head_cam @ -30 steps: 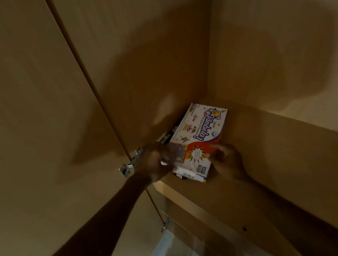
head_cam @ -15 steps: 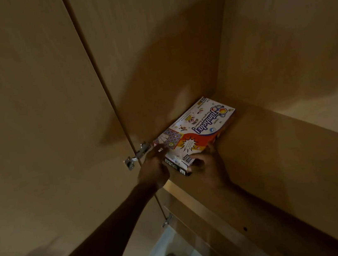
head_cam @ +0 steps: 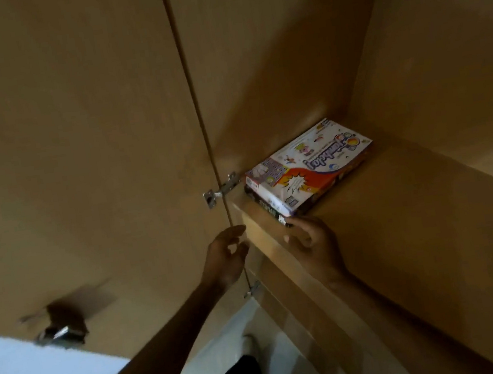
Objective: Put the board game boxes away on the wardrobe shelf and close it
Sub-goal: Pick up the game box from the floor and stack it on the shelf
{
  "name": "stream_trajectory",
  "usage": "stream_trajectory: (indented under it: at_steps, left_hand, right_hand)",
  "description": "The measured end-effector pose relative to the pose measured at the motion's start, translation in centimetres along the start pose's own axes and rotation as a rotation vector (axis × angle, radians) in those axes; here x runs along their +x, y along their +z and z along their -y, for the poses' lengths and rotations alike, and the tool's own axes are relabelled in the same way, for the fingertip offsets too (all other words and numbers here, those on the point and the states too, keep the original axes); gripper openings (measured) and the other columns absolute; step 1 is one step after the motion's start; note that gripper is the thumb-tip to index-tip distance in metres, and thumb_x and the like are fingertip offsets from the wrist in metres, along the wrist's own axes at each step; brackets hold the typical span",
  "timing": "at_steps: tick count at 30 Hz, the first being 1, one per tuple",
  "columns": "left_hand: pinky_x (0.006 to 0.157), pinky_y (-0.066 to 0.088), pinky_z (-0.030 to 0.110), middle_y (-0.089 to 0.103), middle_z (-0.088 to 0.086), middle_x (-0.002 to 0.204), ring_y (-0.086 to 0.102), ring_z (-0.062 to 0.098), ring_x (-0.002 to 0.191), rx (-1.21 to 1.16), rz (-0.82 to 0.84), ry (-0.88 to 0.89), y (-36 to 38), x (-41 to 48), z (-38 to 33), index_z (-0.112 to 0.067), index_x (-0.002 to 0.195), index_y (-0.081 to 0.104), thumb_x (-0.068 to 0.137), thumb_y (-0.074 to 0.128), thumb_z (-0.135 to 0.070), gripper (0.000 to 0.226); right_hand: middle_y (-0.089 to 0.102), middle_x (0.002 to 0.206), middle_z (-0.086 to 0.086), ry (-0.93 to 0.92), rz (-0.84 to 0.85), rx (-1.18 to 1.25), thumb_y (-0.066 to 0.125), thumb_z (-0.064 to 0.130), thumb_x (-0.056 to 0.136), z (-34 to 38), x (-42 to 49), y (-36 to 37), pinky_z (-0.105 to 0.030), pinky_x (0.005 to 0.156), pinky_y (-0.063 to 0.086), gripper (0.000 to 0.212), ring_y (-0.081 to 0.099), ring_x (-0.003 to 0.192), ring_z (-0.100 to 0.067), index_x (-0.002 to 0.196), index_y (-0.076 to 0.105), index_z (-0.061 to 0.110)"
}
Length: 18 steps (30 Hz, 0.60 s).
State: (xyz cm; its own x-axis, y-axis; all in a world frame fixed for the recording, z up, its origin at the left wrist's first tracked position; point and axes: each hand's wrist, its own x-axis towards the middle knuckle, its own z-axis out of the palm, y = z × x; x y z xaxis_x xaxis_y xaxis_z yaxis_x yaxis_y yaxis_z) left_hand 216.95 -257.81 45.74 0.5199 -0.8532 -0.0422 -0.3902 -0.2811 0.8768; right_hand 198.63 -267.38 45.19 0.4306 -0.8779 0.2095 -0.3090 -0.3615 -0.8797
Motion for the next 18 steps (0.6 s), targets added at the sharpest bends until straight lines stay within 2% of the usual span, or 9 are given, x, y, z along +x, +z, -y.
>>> stream_trajectory:
  at_steps: [3, 5, 9, 15, 18]
  left_hand:
    - [0.082, 0.051, 0.024, 0.067, -0.010, 0.111, 0.062, -0.001, 0.096, -0.059, -0.082, -0.081, -1.7, -5.2, 2.5, -0.022, 0.113, 0.067, 0.094, 0.059, -0.014, 0.023]
    - [0.080, 0.049, 0.020, 0.069, -0.009, 0.108, 0.063, -0.003, 0.094, -0.089, -0.152, -0.147, -2.8, -8.4, 4.2, -0.018, 0.114, 0.068, 0.094, 0.059, -0.013, 0.023]
    - [0.079, 0.048, 0.014, 0.072, -0.008, 0.102, 0.065, -0.004, 0.089, -0.161, -0.311, -0.290, -6.1, -15.7, 7.8, -0.021, 0.109, 0.069, 0.092, 0.061, -0.010, 0.022]
    - [0.088, 0.049, 0.025, 0.073, -0.006, 0.102, 0.067, 0.009, 0.099, -0.315, -0.620, -0.499, -11.7, -30.3, 12.7, -0.022, 0.109, 0.068, 0.092, 0.060, -0.009, 0.023]
    - [0.089, 0.051, 0.027, 0.073, -0.006, 0.101, 0.067, 0.011, 0.099, -0.346, -0.746, -0.570, -13.9, -37.3, 14.5, -0.023, 0.108, 0.067, 0.092, 0.060, -0.009, 0.023]
  right_hand:
    - [0.066, 0.115, 0.008, 0.151, 0.160, 0.076, 0.063, 0.020, 0.087, 0.9, -3.3, 2.3, -0.022, 0.081, 0.054, 0.032, 0.062, 0.104, -0.002, 0.118, 0.065, 0.024]
    - [0.069, 0.111, 0.007, 0.162, 0.266, 0.059, 0.065, 0.021, 0.088, 1.6, -5.0, 3.7, -0.017, 0.078, 0.051, 0.032, 0.063, 0.098, -0.002, 0.120, 0.065, 0.023]
    - [0.071, 0.102, 0.004, 0.213, 0.479, 0.059, 0.067, 0.027, 0.085, 2.9, -9.2, 8.2, -0.029, 0.081, 0.056, 0.033, 0.067, 0.092, -0.008, 0.118, 0.066, 0.022]
    - [0.065, 0.093, 0.007, 0.110, 0.830, 0.017, 0.065, 0.020, 0.088, 8.4, -17.9, 16.5, -0.004, 0.069, 0.044, 0.030, 0.061, 0.083, -0.001, 0.118, 0.065, 0.021]
    - [0.068, 0.091, 0.007, 0.045, 0.986, 0.004, 0.065, 0.019, 0.087, 11.0, -23.1, 20.1, -0.005, 0.071, 0.044, 0.029, 0.063, 0.084, -0.004, 0.116, 0.066, 0.021]
